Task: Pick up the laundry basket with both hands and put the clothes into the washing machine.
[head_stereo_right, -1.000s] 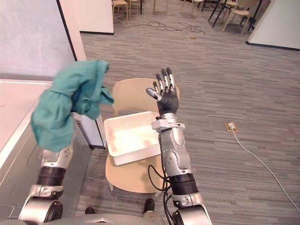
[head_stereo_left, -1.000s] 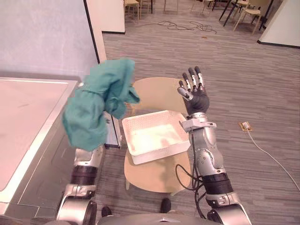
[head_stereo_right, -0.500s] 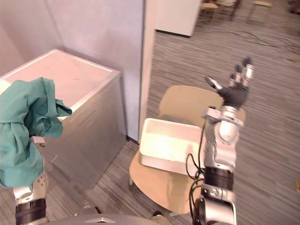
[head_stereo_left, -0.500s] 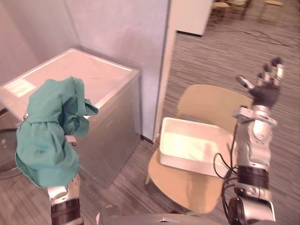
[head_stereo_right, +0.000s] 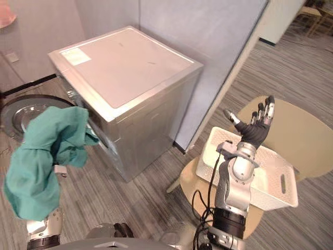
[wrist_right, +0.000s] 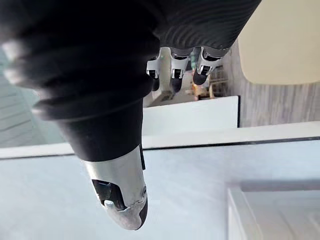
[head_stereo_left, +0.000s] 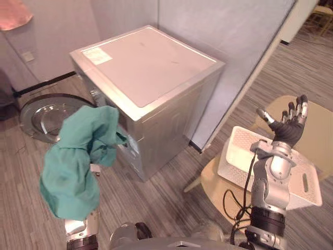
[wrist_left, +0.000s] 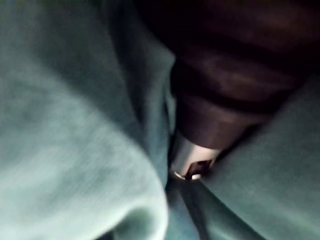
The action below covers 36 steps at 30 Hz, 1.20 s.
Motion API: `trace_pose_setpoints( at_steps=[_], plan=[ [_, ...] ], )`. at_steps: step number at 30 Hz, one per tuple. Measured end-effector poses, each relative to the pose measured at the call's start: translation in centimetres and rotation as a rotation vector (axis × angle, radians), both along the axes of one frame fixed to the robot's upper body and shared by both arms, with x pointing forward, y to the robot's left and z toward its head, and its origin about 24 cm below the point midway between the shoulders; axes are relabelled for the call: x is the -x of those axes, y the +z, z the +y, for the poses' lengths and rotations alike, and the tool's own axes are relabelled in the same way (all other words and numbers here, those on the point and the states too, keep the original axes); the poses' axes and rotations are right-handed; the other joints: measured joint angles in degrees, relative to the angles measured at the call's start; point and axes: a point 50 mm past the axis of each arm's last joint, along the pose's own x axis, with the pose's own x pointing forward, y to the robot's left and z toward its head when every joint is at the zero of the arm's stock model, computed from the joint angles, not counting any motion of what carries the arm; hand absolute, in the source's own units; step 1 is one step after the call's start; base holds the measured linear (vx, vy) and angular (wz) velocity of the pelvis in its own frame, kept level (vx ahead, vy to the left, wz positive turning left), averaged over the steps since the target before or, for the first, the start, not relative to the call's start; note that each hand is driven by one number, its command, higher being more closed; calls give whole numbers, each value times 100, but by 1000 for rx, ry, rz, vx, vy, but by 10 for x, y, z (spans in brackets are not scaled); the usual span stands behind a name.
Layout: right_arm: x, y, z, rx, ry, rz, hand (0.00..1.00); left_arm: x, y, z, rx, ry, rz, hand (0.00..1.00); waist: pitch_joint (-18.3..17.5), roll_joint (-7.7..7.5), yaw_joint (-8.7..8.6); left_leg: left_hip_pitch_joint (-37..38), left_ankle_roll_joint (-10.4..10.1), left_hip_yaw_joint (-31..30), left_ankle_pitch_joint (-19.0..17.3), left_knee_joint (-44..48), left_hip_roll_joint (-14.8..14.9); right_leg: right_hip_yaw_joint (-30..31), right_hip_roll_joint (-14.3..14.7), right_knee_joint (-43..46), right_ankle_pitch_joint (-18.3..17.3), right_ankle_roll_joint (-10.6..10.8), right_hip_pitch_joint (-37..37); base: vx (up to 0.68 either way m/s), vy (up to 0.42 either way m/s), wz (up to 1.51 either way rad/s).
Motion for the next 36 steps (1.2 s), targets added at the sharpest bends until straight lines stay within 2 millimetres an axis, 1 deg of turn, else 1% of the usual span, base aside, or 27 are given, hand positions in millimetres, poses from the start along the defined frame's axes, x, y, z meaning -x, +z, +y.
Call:
trace_pose_setpoints(
  at_steps=[1,4,5,8,10,11,13,14,15,16,18,19,21,22,23,24,25,26,27,28,30,31,32,33,34,35,36],
  plan=[
    [12,-4,2,-1,-4,8,0,-3,0,-9,3,-41,0,100,-5,-39,-113,58,74,-494,259,-372,-285,663,625,597,-531,106,-198,65,108,131],
    [33,-10,10,8,12,23,0,-6,0,-24,4,-109,0,100,-29,-161,-301,304,103,-1185,667,-1120,-831,1469,1545,612,-1144,210,-389,146,30,169],
    [42,-19,20,1,52,58,0,-9,-4,-35,11,-160,14,100,-29,-227,-322,462,75,-1487,792,-1323,-1071,2097,2027,325,-1381,346,-495,189,-34,134],
    [51,-35,47,-32,184,133,0,-11,-7,-56,26,-246,22,100,-28,-259,-273,675,131,-2006,767,-1296,-1276,2628,2449,-104,-1543,440,-675,235,-64,127],
    [54,-47,83,-109,398,163,0,-11,-4,-77,31,-342,7,100,-38,-270,-227,829,123,-2578,546,-1110,-1302,2548,2528,-404,-1518,431,-879,298,-130,123],
    [61,-51,86,-139,380,180,0,-11,-3,-82,31,-364,2,100,-41,-274,-200,847,120,-2708,445,-1011,-1302,2503,2513,-463,-1497,418,-933,326,-164,104],
    [90,-55,80,-158,349,227,0,-11,-4,-86,33,-380,5,100,-46,-353,-318,1004,78,-3059,-8,-648,-1321,2174,2298,-838,-1205,380,-991,385,-202,66],
    [94,-56,78,-154,342,242,0,-12,-4,-87,31,-387,6,100,-66,-381,-357,1031,50,-3108,-136,-564,-1323,2056,2199,-1001,-1093,345,-969,350,-195,48],
    [101,-58,72,-148,317,268,0,-16,-3,-94,18,-420,3,100,-118,-439,-447,1043,-20,-3245,-401,-325,-1343,1750,1983,-1230,-654,355,-802,326,-210,47],
    [101,-59,70,-153,334,273,0,-20,-5,-104,15,-460,13,100,-148,-358,-470,1045,-72,-3363,-556,-194,-1246,1402,1925,-1182,-650,363,-743,326,-208,78],
    [111,-54,74,-139,368,283,0,-25,-5,-116,-1,-526,20,100,-190,-307,-551,1120,-222,-3400,-508,-184,-1061,992,1913,-1249,-782,168,-598,343,-221,76],
    [118,-54,77,-145,384,303,0,-25,-7,-117,-2,-530,29,100,-195,-304,-695,1085,-315,-3237,-455,-50,-925,781,1923,-1382,-819,99,-444,298,-209,71],
    [123,-56,79,-152,395,345,0,-24,-9,-115,-1,-523,41,100,-190,-291,-832,769,-630,-2764,-301,805,-704,510,1940,-1599,-963,76,-131,173,-134,48],
    [122,-58,80,-149,410,366,0,-22,-11,-111,4,-505,47,100,-187,-215,-776,378,-1021,-2337,-51,1787,-403,284,1959,-1749,-973,80,70,59,-27,-20],
    [120,-57,83,-139,441,370,0,-19,-15,-106,11,-482,63,100,-167,3,-689,-25,-1168,-1972,331,2598,5,305,2167,-1916,-907,120,252,76,-19,-39],
    [119,-57,85,-132,459,371,0,-17,-17,-102,14,-468,76,100,-185,100,-660,-158,-1128,-1819,537,2907,195,334,2267,-1984,-866,126,330,108,-31,-65],
    [117,-55,90,-128,494,362,0,-13,-22,-94,21,-431,93,100,-200,179,-531,-334,-1006,-1337,1016,3474,581,442,2305,-1773,-919,76,317,41,-29,-63],
    [115,-55,93,-134,513,355,0,-8,-28,-87,28,-399,123,100,-229,99,-451,-411,-750,-878,1606,3880,924,527,2263,-1768,-970,35,382,1,-22,-60],
    [114,-56,95,-141,518,360,0,-5,-33,-84,32,-385,144,100,-233,35,-447,-394,-611,-673,1856,3990,1067,593,2220,-1859,-941,29,433,-97,-16,-37],
    [113,-55,97,-127,517,357,0,0,-37,-82,41,-372,167,100,-292,61,-416,-409,-269,-189,1611,4227,1494,663,2205,-2046,-843,54,516,-56,-44,-15],
    [108,-54,97,-106,521,350,0,2,-41,-79,53,-362,182,100,-318,89,-436,-366,-203,149,1195,3685,1830,798,2220,-2751,-424,147,671,-87,-44,-31],
    [101,-53,98,-93,532,326,0,3,-45,-77,57,-353,197,100,-392,111,-376,-412,-280,25,994,2680,1727,1005,2323,-3650,194,175,840,-89,-67,-71],
    [96,-52,97,-84,534,303,0,2,-47,-76,57,-349,201,100,-396,257,-284,-464,-349,-241,902,2119,1797,1088,2534,-3207,35,-19,597,-55,-40,-88],
    [87,-47,99,-75,542,241,0,1,-47,-71,48,-340,204,100,-289,224,-244,-481,-577,-828,776,1397,1693,1085,2518,-1835,-671,-29,201,19,-62,-59],
    [74,-38,102,-70,551,157,0,-5,-49,-64,44,-313,213,100,-58,102,-351,-294,-808,-1670,608,684,1525,1258,2504,-1230,-1474,29,165,-8,54,-47],
    [61,-42,105,-69,572,154,0,1,-66,-64,60,-307,303,100,-99,-39,-368,-281,-866,-2203,506,357,1395,1475,2524,-956,-1607,-9,-11,-25,71,-49],
    [56,-44,106,-71,580,156,0,4,-72,-65,66,-304,336,100,-172,-90,-288,-328,-882,-2419,480,294,1290,1644,2523,-892,-1615,1,-127,-94,147,-99]
  ],
)
